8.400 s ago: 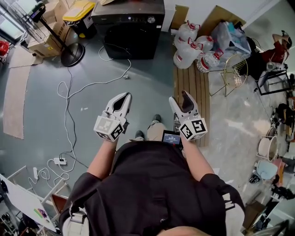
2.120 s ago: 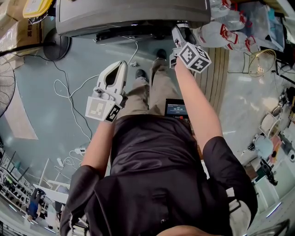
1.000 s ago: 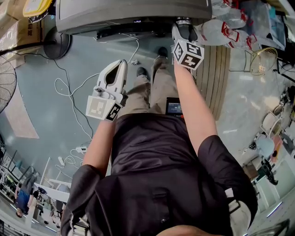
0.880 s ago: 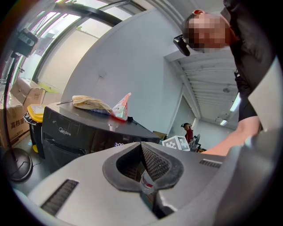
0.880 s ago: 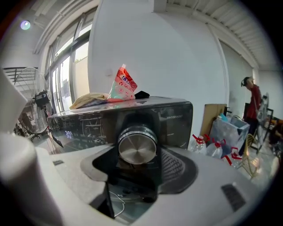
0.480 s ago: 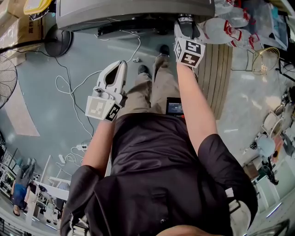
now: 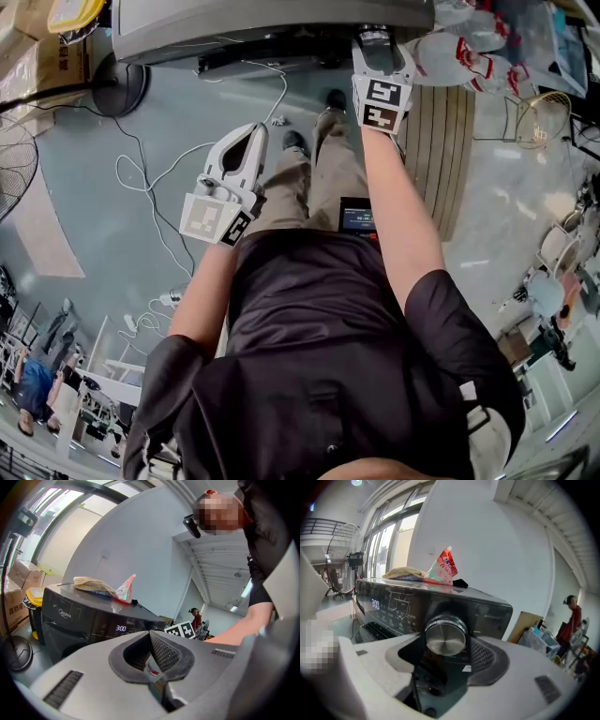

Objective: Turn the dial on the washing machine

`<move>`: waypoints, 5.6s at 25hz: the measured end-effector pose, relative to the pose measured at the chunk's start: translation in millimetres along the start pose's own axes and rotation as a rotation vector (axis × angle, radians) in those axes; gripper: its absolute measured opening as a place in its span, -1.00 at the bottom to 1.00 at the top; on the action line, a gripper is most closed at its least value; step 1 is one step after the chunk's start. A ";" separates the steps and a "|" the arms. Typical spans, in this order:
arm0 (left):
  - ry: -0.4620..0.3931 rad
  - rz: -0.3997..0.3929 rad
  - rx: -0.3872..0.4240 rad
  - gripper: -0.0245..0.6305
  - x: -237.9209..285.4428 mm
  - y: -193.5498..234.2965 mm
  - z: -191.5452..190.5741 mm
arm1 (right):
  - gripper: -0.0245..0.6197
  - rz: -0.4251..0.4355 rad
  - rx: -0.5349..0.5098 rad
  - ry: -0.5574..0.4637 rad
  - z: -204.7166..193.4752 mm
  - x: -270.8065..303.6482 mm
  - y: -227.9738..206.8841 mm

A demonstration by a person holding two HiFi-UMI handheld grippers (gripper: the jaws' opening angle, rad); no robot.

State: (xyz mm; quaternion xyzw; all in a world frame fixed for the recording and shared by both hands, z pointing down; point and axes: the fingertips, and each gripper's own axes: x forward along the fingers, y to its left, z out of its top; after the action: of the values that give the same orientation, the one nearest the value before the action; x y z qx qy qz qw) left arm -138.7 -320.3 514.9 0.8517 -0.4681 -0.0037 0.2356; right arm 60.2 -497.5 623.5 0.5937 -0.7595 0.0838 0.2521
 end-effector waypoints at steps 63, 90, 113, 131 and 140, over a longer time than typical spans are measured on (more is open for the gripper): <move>-0.110 0.005 0.039 -0.94 -15.9 -9.4 47.3 | -0.25 0.227 0.055 -0.219 82.5 -149.1 40.8; -0.228 0.094 0.204 -0.94 -156.4 -187.0 49.1 | -0.91 0.330 0.097 -0.493 78.0 -437.1 -26.7; -0.225 0.059 0.208 -0.94 -357.3 -237.1 4.3 | -0.91 0.336 0.149 -0.451 0.7 -604.6 100.8; -0.218 0.132 0.125 -0.94 -478.9 -191.9 -58.6 | -0.92 0.228 -0.007 -0.388 -43.3 -684.3 180.9; -0.212 0.168 0.119 -0.94 -468.2 -227.8 -55.9 | -0.91 0.291 -0.007 -0.428 -44.6 -700.0 144.8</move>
State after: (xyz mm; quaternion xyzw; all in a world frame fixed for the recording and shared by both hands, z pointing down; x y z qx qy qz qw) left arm -207.8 178.8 372.0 0.8168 -0.5593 -0.0459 0.1336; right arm 53.6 164.0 349.1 0.4816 -0.8733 -0.0111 0.0727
